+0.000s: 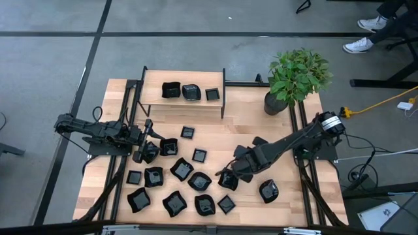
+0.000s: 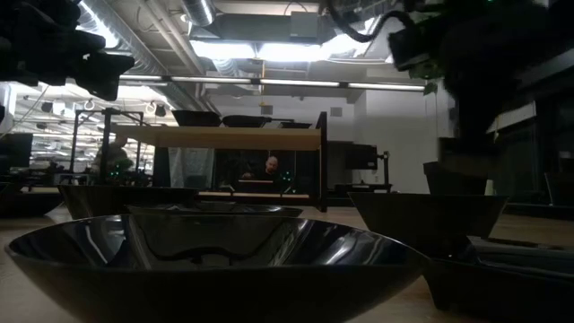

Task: Pick & Place Mini shaped plates
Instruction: Stack the square plate on top of the square plate on the shelf

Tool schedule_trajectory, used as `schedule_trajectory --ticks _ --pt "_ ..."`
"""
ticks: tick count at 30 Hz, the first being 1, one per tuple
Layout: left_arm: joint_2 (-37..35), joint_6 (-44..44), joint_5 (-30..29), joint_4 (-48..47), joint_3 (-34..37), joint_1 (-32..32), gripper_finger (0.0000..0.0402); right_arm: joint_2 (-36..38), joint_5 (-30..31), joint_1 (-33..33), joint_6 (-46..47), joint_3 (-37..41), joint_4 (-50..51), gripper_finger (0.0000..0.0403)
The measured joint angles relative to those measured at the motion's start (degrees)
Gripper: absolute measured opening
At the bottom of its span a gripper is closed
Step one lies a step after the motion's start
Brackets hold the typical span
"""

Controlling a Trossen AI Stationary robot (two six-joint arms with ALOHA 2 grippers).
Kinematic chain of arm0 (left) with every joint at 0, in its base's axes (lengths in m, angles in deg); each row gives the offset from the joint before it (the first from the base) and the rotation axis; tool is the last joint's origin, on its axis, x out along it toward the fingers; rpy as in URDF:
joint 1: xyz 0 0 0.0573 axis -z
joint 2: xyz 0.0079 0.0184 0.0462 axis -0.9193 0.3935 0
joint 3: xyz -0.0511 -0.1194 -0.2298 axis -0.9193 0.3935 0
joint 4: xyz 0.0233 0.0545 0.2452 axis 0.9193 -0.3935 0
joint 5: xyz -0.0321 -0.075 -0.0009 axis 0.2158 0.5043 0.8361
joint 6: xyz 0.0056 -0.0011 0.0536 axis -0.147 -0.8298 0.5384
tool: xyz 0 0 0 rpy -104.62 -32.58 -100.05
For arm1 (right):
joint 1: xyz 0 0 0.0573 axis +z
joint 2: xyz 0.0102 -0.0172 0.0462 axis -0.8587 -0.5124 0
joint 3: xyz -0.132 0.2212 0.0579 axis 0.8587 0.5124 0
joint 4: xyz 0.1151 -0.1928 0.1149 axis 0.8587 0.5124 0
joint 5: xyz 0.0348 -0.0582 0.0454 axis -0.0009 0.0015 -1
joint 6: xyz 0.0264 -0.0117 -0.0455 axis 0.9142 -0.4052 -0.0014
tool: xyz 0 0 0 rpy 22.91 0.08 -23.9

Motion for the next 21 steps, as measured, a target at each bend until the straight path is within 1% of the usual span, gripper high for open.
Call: schedule_trajectory --ticks 4,13,21 --pt "0.0 0.0 0.0 0.0 0.0 0.0 0.0207 0.0 1.1 -2.2 -5.4 0.0 -3.7 0.0009" --pt "0.0 0.0 0.0 0.0 0.0 0.0 0.0208 0.0 0.5 -6.8 -16.7 0.0 -12.9 0.001" --pt "0.0 0.0 0.0 0.0 0.0 0.0 0.0208 0.0 -4.1 -10.6 -26.7 0.0 -24.5 0.001"
